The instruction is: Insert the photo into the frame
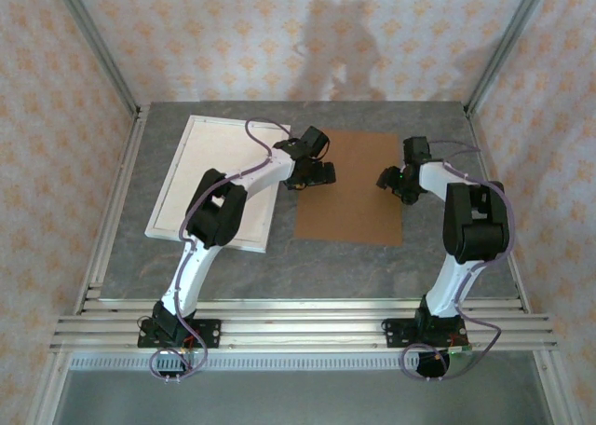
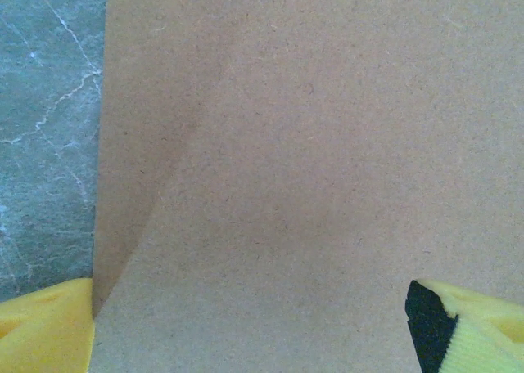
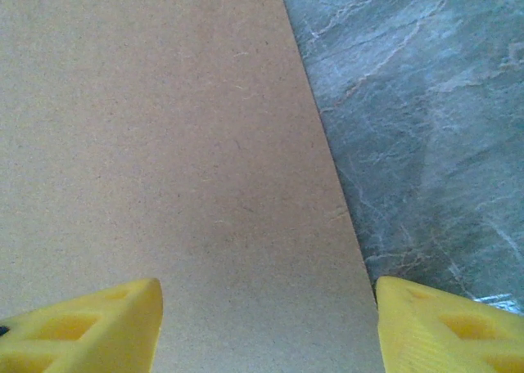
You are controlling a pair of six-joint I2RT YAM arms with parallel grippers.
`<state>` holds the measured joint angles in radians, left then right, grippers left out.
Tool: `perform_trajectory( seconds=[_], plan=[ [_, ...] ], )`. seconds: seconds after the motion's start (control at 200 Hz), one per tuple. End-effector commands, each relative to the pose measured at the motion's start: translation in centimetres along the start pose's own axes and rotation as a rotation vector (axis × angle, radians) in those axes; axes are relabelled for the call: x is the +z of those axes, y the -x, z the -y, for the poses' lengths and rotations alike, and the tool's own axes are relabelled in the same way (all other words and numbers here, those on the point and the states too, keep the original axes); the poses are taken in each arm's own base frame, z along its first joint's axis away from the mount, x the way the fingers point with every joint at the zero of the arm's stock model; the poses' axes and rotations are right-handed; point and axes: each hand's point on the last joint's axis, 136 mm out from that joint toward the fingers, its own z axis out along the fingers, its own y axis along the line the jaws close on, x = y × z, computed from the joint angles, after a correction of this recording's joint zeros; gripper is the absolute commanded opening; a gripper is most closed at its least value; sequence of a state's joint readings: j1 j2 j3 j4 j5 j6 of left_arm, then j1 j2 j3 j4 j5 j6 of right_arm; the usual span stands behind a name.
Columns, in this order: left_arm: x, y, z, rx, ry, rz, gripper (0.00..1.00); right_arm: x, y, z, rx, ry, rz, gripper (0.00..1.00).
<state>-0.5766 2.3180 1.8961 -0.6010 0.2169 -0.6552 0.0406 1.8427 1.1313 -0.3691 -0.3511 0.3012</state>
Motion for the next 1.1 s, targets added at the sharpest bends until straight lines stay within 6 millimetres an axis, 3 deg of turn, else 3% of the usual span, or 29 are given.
perform_trajectory(
  seconds=[0.0,0.325,0.485,0.931,1.096],
  plan=[
    [-5.1,-1.8,10.6,0.074,-0.377,-0.028,0.91,1.8,-7.6,-5.0,0.007,0.213,-0.267,0.67],
    [-8.1,-0.4,11.7,0.073,-0.427,0.025,0.91,1.3,-7.7,-5.5,0.034,0.235,-0.244,0.67],
    [-9.3,0.3,11.3,0.069,-0.429,0.055,0.91,1.2,-8.3,-6.2,0.027,0.242,-0.251,0.67],
    [-9.8,1.8,3.3,-0.02,-0.316,0.095,0.92,2.5,-11.0,-13.5,0.006,0.318,-0.236,0.67],
    [-9.6,2.0,0.4,-0.022,-0.248,0.115,0.92,3.1,-11.8,-14.7,0.025,0.316,-0.223,0.67]
  ],
)
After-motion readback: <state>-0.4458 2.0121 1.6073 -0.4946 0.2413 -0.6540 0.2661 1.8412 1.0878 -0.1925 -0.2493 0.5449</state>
